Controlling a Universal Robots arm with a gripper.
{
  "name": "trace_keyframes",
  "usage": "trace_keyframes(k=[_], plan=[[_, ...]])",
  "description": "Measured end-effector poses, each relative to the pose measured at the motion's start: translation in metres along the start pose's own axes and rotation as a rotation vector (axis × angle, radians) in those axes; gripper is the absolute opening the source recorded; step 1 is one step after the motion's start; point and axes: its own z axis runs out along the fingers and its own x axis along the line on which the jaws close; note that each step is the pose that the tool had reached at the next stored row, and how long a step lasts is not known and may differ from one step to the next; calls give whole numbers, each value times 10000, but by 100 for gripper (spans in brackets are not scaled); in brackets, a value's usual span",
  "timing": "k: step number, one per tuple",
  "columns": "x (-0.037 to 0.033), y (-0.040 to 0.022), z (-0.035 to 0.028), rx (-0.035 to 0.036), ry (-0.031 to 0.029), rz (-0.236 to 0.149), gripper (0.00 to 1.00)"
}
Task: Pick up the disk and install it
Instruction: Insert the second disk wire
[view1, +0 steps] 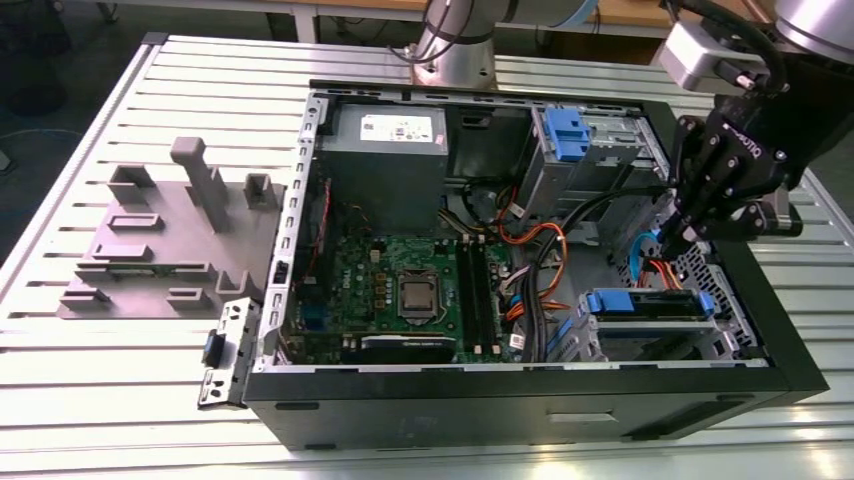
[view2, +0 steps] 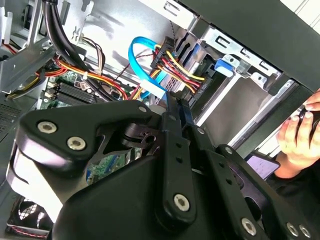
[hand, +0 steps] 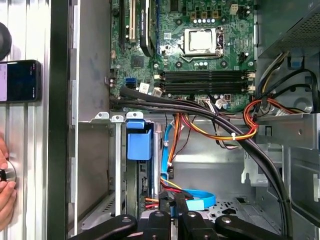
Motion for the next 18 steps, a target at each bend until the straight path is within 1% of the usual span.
trace_keyframes(k=[4, 7, 9, 15, 17, 18], plan=[[16, 11, 17, 71, -3, -21, 16], [48, 38, 32, 102, -3, -65, 16], [61, 44, 37, 106, -8, -84, 16], [99, 56, 52, 107, -132, -93, 16], [121, 67, 55, 107, -225, -97, 16], [130, 70, 56, 107, -293, -99, 16]])
